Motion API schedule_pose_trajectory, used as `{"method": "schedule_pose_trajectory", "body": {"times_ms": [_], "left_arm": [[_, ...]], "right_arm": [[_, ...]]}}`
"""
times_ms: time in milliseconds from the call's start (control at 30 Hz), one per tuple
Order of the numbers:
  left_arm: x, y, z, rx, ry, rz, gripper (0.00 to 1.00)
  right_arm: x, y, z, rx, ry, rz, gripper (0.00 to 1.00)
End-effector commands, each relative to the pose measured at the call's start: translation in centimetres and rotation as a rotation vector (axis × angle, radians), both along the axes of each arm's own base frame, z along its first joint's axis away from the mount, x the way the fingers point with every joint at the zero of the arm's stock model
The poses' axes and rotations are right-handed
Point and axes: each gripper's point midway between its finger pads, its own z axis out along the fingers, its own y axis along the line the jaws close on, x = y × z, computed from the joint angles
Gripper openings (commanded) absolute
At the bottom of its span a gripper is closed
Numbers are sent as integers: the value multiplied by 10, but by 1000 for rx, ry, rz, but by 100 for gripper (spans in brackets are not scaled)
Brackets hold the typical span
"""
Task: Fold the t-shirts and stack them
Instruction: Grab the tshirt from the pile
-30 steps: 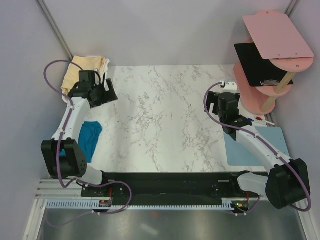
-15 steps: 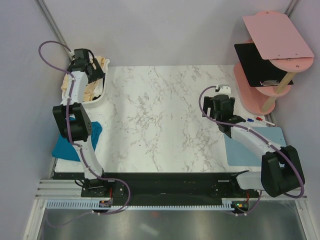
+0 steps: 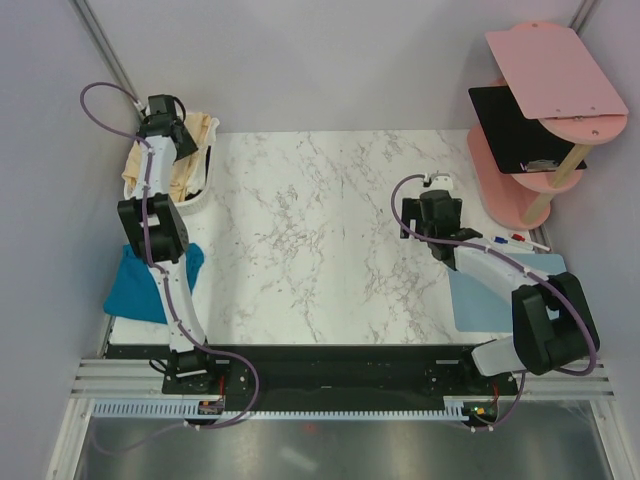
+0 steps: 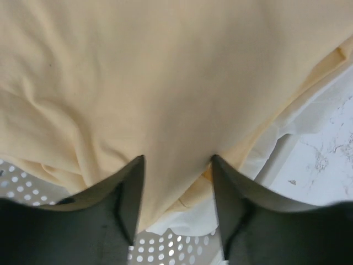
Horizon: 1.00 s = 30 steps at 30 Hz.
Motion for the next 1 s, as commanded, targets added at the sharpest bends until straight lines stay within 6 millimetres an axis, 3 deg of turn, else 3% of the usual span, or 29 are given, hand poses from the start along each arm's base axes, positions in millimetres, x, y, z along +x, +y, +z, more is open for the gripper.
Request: {"method": "schedule_pose_trajectory", "body": {"times_ms": [0,33,100,200,333,433,467,567,600,667,700,833,900,967], "left_arm": [[15,11,21,26,-81,43,42],[15,12,20,28,-80,49,19],[16,15,17,24,-78,50,5],[14,20,12,8,-74,58,2],[11,20,23,-14,-94,57,2],[8,9,65,-42,-174,18,2],[6,6,93,-42,-230,5,2],[1,-4,139,-57,-326,-33,2],[-6,-9,168,-60,-382,-50,2],[-13,-19,187,-79,-424,-86,2],[-20,-24,206,-77,-463,-101,2],[-32,-31,217,-89,-487,-124,2],[-36,-48,220,-138,-495,-174,2],[-44,-77,241,-172,-535,-274,2]], "right_arm": [[19,14,10,49,-30,20,98],[19,15,8,49,-24,23,98],[20,18,4,53,-11,30,98],[21,17,2,50,-1,30,98],[20,17,2,49,1,30,98],[18,17,1,50,5,30,98],[16,16,1,51,7,29,98],[13,15,1,55,5,27,98],[12,15,1,55,5,26,98],[10,14,2,60,2,22,98],[9,14,1,61,5,22,98],[8,15,1,61,11,25,98],[7,15,1,61,12,24,98],[6,14,3,60,6,21,98]]}}
